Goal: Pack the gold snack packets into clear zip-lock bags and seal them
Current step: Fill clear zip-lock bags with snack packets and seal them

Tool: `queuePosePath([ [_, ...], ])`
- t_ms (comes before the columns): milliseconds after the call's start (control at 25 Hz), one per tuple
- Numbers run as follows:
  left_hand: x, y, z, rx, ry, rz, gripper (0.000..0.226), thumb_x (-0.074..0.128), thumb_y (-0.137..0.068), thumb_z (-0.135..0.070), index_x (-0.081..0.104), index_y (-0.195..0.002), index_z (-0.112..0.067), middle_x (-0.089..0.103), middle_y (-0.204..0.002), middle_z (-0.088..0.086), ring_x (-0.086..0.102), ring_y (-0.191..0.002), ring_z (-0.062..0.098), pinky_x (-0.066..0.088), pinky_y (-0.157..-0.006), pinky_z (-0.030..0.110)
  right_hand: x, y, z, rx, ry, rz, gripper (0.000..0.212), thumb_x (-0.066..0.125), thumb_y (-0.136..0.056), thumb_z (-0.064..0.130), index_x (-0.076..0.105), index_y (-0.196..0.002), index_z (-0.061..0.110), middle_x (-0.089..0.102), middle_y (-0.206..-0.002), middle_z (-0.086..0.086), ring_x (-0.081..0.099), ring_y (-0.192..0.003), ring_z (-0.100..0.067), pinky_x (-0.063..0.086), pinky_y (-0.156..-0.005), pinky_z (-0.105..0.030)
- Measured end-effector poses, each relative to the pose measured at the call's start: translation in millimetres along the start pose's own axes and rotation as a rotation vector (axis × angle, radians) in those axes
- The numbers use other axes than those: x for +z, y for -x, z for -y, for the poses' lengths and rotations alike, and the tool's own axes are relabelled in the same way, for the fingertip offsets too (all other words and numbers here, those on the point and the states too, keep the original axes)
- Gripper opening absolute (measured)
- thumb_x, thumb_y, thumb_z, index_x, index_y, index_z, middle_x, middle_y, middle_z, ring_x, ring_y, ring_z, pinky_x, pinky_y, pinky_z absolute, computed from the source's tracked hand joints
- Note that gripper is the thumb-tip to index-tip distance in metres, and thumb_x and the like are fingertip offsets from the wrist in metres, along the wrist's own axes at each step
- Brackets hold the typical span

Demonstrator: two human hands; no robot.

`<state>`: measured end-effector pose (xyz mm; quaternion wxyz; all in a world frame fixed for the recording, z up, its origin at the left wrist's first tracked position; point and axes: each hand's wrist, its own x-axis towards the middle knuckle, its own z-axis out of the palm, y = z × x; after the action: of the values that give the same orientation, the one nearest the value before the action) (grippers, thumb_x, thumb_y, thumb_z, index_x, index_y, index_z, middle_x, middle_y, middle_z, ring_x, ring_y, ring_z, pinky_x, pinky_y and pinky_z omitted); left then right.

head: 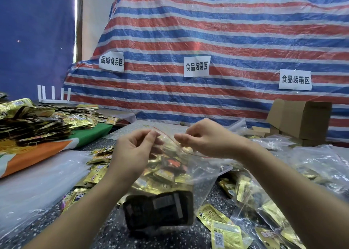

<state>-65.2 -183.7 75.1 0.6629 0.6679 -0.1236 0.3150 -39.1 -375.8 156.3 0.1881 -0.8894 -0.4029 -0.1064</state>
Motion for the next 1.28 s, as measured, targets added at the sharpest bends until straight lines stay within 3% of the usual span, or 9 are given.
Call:
queuePosePath([
  [80, 2.0, -5.6, -9.4, 0.022, 0.03, -0.015, 0.023, 0.055, -0.098, -0.021, 0.072, -0.084, -0.021, 0.075, -0.081, 0.006, 0.073, -0.069, 0.026, 0.058, -0.056, 0.026, -10.5, 2.3, 8.4, -0.043, 0.025, -0.03, 0.083, 0.05, -0.079, 0.074, 0.069, -0.082, -0.008, 0.062, -0.066, -0.018, 0.047, -0.054, -0.026, 0.032, -0.051, -0.033],
  [160, 4.0, -9.5, -18.3, 0.052, 0.047, -0.024, 0.02, 0.054, -0.099, -0.021, 0.071, -0.088, -0.018, 0.075, -0.08, 0.005, 0.073, -0.068, 0.026, 0.061, -0.059, 0.032, -22.0, 4.1, 10.5, -0.018, 0.078, -0.051, 0.057, 0.063, -0.078, 0.066, 0.072, -0.085, 0.01, 0.07, -0.079, -0.002, 0.063, -0.065, -0.011, 0.049, -0.057, -0.027],
  [240, 5.7, -11.2, -23.9, 0.073, 0.045, -0.022, 0.018, 0.054, -0.099, -0.022, 0.069, -0.091, -0.017, 0.075, -0.081, 0.004, 0.073, -0.068, 0.025, 0.062, -0.062, 0.037, -29.7, 4.6, 9.2, 0.018, 0.114, -0.112, 0.021, 0.075, -0.083, 0.041, 0.066, -0.083, 0.023, 0.067, -0.083, 0.009, 0.064, -0.076, -0.004, 0.053, -0.066, -0.019],
  [280, 6.8, -11.1, -25.4, 0.075, 0.039, -0.018, 0.016, 0.054, -0.099, -0.022, 0.068, -0.093, -0.017, 0.075, -0.081, 0.003, 0.073, -0.068, 0.025, 0.062, -0.063, 0.038, -31.4, 4.7, 8.1, 0.027, 0.122, -0.133, 0.017, 0.077, -0.085, 0.031, 0.062, -0.082, 0.023, 0.066, -0.083, 0.009, 0.065, -0.077, -0.005, 0.052, -0.067, -0.02],
  [400, 10.2, -8.1, -25.0, 0.057, 0.038, -0.017, 0.014, 0.053, -0.1, -0.018, 0.066, -0.096, -0.016, 0.075, -0.08, 0.003, 0.073, -0.068, 0.024, 0.062, -0.065, 0.038, -28.5, 2.9, 5.2, 0.04, 0.088, -0.149, 0.019, 0.076, -0.087, 0.021, 0.057, -0.088, 0.023, 0.064, -0.086, 0.006, 0.066, -0.076, -0.011, 0.051, -0.064, -0.019],
  [600, 13.8, -2.4, -22.5, 0.056, 0.051, 0.007, 0.015, 0.052, -0.1, -0.017, 0.066, -0.094, -0.013, 0.074, -0.08, 0.005, 0.073, -0.066, 0.022, 0.059, -0.059, 0.027, -17.7, -1.6, 9.9, 0.044, 0.096, -0.116, 0.032, 0.068, -0.091, 0.041, 0.057, -0.117, 0.026, 0.063, -0.092, 0.011, 0.061, -0.08, -0.003, 0.052, -0.071, -0.021],
  [880, 11.5, -3.4, -22.2, 0.079, 0.051, -0.002, 0.018, 0.053, -0.099, -0.02, 0.068, -0.091, -0.015, 0.074, -0.08, 0.004, 0.073, -0.067, 0.024, 0.06, -0.059, 0.03, -16.2, -11.1, 24.1, 0.026, 0.051, -0.142, 0.04, 0.051, -0.098, 0.047, 0.068, -0.094, 0.012, 0.07, -0.084, -0.004, 0.066, -0.076, -0.021, 0.056, -0.072, -0.041],
  [1120, -4.6, -3.2, -13.7, 0.054, 0.075, -0.055, 0.017, 0.054, -0.097, -0.023, 0.068, -0.088, -0.018, 0.074, -0.079, 0.004, 0.073, -0.065, 0.023, 0.056, -0.055, 0.024, -20.3, -19.9, -21.4, 0.346, -0.279, -0.255, 0.05, 0.037, -0.106, 0.039, 0.069, -0.086, 0.007, 0.07, -0.077, -0.005, 0.063, -0.067, -0.014, 0.051, -0.068, -0.029],
  [1280, -13.8, -3.0, -10.5, 0.074, 0.09, -0.077, 0.018, 0.056, -0.09, -0.032, 0.069, -0.088, -0.019, 0.074, -0.078, 0.005, 0.072, -0.063, 0.022, 0.055, -0.054, 0.021, 13.7, -17.0, -69.3, 0.477, -0.413, -0.073, 0.034, 0.046, -0.105, 0.03, 0.068, -0.092, 0.007, 0.07, -0.086, -0.006, 0.065, -0.075, -0.015, 0.056, -0.079, -0.037],
])
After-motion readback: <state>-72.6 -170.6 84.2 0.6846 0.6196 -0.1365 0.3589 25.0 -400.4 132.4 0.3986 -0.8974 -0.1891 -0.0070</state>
